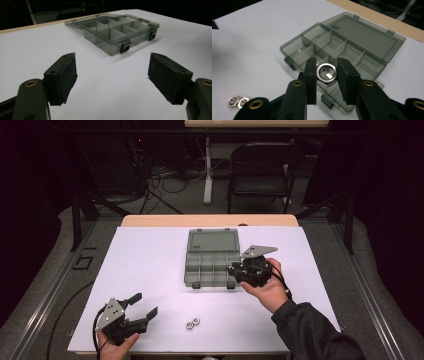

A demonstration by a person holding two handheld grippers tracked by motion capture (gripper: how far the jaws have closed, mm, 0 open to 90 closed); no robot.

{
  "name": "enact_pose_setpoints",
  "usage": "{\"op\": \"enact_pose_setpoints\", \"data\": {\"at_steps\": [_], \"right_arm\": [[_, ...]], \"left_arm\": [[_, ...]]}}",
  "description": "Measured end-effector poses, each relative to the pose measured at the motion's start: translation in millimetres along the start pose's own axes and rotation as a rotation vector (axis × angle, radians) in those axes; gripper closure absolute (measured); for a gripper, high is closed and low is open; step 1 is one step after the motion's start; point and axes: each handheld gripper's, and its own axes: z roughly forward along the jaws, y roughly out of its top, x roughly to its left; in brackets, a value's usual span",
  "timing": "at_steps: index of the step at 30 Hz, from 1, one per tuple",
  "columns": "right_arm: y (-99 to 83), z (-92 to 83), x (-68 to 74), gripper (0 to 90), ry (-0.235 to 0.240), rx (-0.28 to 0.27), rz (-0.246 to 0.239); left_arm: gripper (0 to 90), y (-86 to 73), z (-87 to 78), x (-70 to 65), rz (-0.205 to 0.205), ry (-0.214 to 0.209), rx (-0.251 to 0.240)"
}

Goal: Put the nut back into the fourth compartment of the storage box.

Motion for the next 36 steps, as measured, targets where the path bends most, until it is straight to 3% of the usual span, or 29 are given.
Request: {"op": "enact_pose_setpoints", "data": {"at_steps": [8,17,18,23,28,36], "right_arm": [[5.5,20.5,-21.4,70.2,-0.053,0.027,0.042],[12.3,40.8,-34.3,70.2,-0.104,0.036,0.079],[11.8,46.4,-36.8,70.2,-0.114,0.04,0.086],[8.7,58.3,-42.4,70.2,-0.14,0.059,0.094],[4.2,72.4,-53.2,70.2,-0.172,0.068,0.132],[-1.5,84.4,-62.0,70.1,-0.197,0.07,0.135]], "left_arm": [[23.2,-0.4,0.7,0.5,-0.011,-0.006,0.004],[23.2,-0.4,0.8,0.7,-0.01,-0.008,0.005],[23.2,-0.8,1.2,0.0,-0.012,0.007,-0.004],[23.2,-0.7,1.8,0.4,-0.005,0.006,-0.001],[23.5,-0.9,2.5,0.6,-0.006,-0.002,-0.001],[23.5,-1.0,2.7,0.8,-0.005,-0.005,0.0]]}}
